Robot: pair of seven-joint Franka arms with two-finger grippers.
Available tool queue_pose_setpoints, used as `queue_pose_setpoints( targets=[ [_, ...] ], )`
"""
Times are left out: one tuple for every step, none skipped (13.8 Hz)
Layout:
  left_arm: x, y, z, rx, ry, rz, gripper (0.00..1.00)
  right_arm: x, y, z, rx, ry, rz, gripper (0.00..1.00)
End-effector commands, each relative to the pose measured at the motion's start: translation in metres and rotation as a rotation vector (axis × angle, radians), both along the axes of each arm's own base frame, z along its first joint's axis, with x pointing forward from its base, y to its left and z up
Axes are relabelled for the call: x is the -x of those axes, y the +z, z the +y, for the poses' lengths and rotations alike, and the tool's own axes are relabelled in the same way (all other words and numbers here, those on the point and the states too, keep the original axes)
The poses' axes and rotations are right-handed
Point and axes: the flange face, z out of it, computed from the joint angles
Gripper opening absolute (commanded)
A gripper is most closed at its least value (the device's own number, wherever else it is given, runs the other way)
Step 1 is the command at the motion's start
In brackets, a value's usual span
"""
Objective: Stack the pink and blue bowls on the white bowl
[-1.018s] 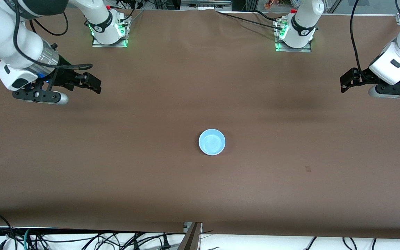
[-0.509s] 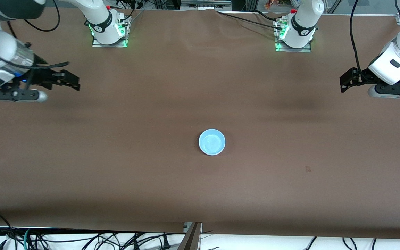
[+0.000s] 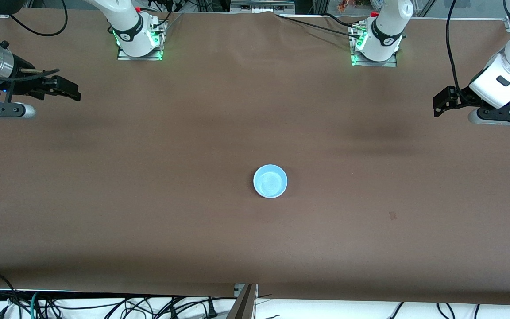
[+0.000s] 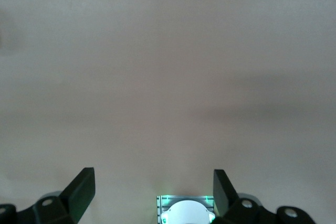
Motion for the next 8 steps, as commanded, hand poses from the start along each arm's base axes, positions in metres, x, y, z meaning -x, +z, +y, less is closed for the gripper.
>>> queue_pose_setpoints(
  targets=[
    [0.0043,0.0060,0.0001,0.019,-0.018,0.008,1.00,0.0082,0.0045,-0.0061,-0.002,0.043,-0.013,0.99],
    [0.0047,0.0068,0.0001,0.018,-0.018,0.007,1.00,0.0080,0.0045,-0.0080,-0.004,0.058,-0.014,0.99],
    [0.0050,0.0079,0.0002,0.018,-0.018,0.008,1.00,0.0071,0.0039,-0.0099,-0.003,0.064,-0.015,0.99],
    [0.0049,0.0076,0.0002,0.018,-0.018,0.012,1.00,0.0048,0.0064,-0.0097,-0.003,0.064,-0.029,0.99],
    [0.0050,0.0074,0.0002,0.018,-0.016,0.013,1.00,0.0045,0.0062,-0.0096,-0.003,0.064,-0.028,0.99],
    [0.0051,0.0074,-0.0014,0.018,-0.019,0.013,1.00,0.0060,0.0063,-0.0097,-0.004,0.069,-0.020,0.99],
    [0.0052,0.0073,0.0002,0.018,-0.018,0.015,1.00,0.0064,0.0062,-0.0073,-0.004,0.074,-0.019,0.99],
    [0.0052,0.0073,-0.0006,0.018,-0.018,0.015,1.00,0.0061,0.0065,-0.0055,-0.005,0.077,-0.022,0.99]
  ],
)
